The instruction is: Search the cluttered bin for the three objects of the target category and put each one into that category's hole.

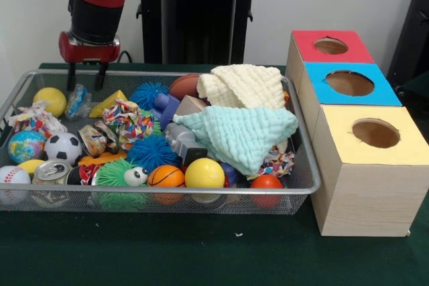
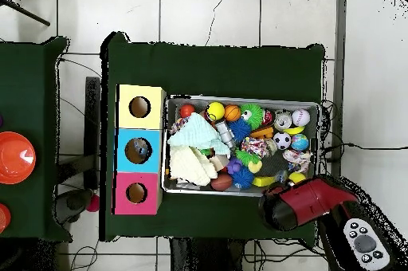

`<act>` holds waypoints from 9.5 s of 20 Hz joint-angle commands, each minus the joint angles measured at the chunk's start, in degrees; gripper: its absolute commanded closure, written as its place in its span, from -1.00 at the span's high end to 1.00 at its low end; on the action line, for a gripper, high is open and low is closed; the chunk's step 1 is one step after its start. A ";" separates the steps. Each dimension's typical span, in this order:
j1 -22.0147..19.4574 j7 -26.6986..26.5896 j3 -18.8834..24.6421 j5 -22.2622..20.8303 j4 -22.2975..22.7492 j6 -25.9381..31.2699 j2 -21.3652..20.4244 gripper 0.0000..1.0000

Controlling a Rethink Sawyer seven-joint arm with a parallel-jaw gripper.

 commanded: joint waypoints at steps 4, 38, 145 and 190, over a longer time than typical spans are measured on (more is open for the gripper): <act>0.14 -5.79 1.13 -4.52 -4.59 -2.29 1.42 1.00; 9.25 9.79 -11.60 -9.29 -11.79 -17.65 9.89 1.00; -11.46 3.27 22.69 55.34 21.59 5.65 -23.42 -1.00; 19.38 15.12 2.88 65.55 22.34 -9.00 -21.74 -1.00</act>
